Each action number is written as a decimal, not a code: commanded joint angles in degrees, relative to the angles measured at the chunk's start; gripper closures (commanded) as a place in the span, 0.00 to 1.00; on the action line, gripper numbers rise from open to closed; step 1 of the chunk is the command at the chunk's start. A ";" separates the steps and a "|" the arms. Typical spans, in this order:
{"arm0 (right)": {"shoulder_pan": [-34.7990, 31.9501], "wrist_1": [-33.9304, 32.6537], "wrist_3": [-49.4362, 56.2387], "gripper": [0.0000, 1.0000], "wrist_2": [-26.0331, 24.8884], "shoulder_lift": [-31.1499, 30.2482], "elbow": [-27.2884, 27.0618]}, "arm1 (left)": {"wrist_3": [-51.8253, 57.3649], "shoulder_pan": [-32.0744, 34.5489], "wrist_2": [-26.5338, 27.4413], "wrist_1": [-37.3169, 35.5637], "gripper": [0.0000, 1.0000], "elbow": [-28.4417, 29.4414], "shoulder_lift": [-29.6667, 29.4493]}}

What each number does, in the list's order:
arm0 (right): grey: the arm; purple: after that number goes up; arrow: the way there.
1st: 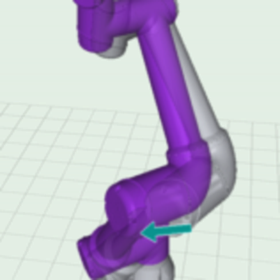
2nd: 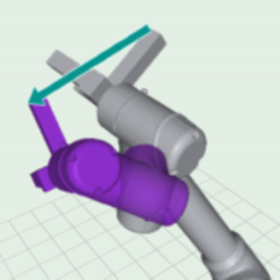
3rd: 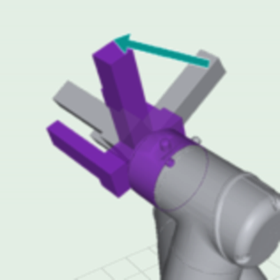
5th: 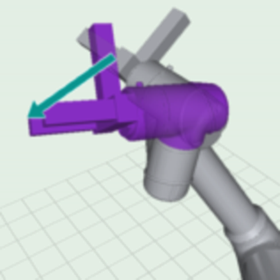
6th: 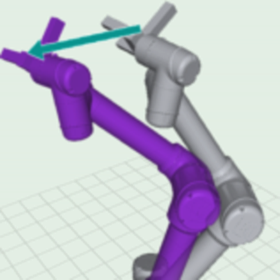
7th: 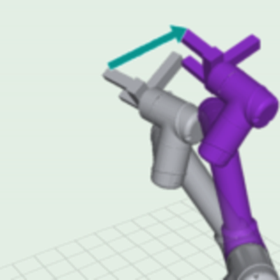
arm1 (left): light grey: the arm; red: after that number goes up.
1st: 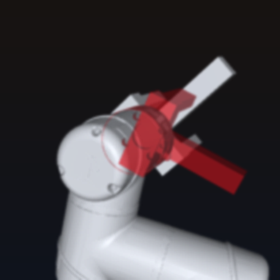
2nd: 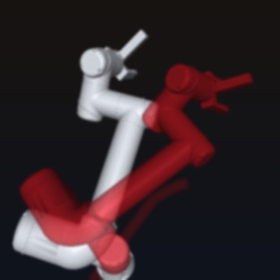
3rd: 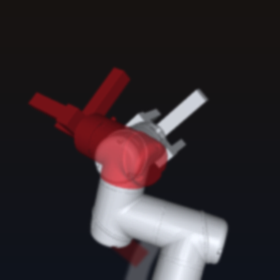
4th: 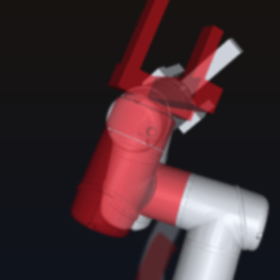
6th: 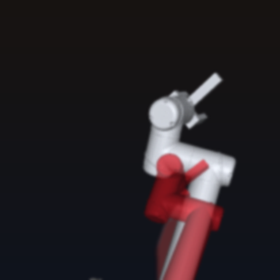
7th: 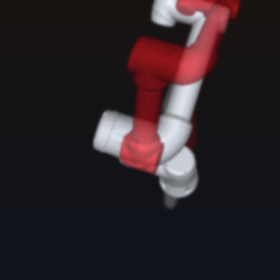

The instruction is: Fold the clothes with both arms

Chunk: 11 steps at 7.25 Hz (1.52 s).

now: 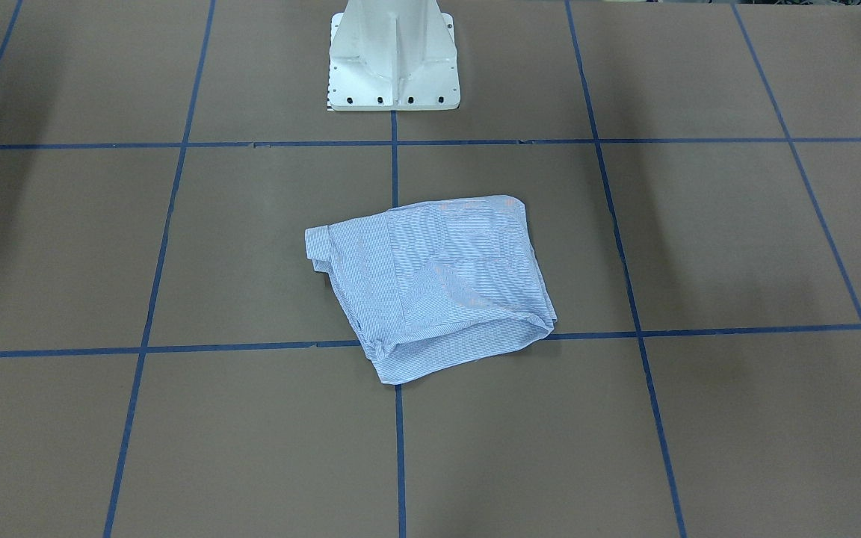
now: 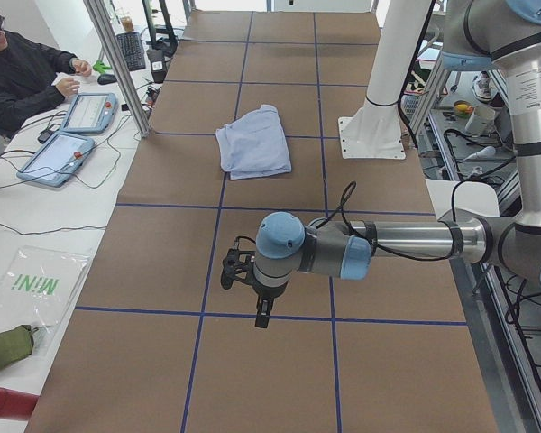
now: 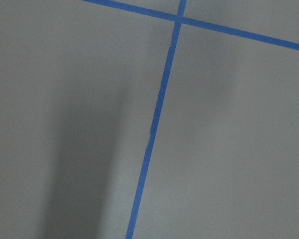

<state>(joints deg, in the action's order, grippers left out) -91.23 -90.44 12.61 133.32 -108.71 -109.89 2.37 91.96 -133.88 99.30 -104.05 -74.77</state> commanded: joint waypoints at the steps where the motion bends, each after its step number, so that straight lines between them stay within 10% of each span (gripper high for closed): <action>1: 0.00 0.35 -0.04 0.00 0.10 -0.09 0.20 | 0.00 -0.03 0.11 -0.16 0.00 0.78 0.50; 11: 0.00 0.70 0.22 0.00 1.50 -0.18 0.37 | 0.00 -0.03 0.28 -0.07 0.00 0.70 2.17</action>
<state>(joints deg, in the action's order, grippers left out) -91.23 -89.80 12.84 134.66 -108.86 -109.66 2.31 91.94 -133.59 99.22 -103.32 -72.60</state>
